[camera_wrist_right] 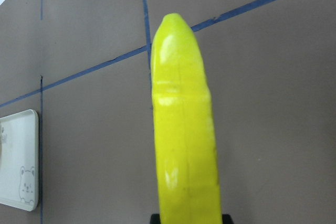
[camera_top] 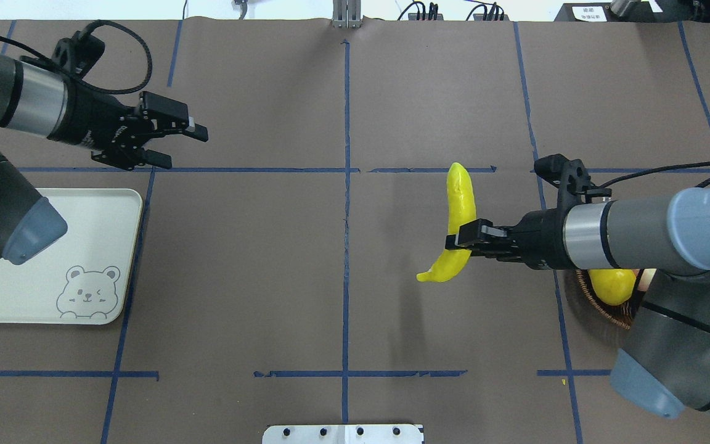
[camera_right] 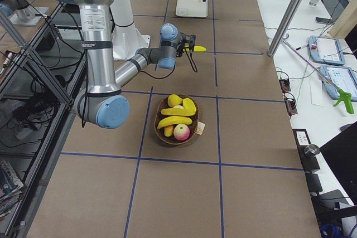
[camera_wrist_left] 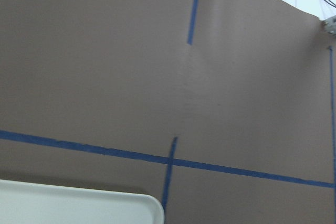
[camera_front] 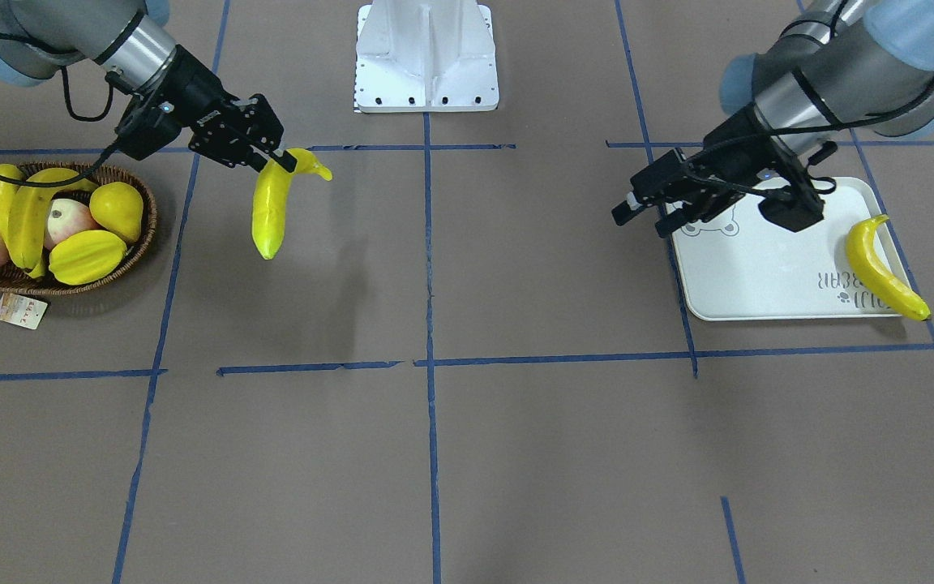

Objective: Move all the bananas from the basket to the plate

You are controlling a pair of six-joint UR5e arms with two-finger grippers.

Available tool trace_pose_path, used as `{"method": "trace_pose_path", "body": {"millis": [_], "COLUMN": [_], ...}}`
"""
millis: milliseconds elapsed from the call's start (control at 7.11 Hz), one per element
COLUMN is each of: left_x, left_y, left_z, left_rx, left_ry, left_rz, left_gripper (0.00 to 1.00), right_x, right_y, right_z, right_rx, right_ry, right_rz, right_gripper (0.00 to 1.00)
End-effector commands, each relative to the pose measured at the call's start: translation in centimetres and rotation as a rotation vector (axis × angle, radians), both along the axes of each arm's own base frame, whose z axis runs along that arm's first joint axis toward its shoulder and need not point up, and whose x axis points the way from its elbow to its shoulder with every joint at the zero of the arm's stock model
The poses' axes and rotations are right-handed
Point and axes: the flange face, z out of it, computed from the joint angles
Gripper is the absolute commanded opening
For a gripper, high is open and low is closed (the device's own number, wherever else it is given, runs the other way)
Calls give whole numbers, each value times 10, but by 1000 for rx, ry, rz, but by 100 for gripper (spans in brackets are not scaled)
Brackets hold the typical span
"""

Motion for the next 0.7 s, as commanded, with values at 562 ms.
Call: {"method": "trace_pose_path", "body": {"millis": [562], "left_x": [147], "left_y": [62], "left_z": [-114], "left_rx": [36], "left_ry": [83], "left_rz": [-9], "left_gripper": [99], "right_x": [-82], "right_y": [16], "right_z": [-70], "right_rx": [46], "right_ry": [-92], "right_rz": [3], "right_gripper": [5]}}
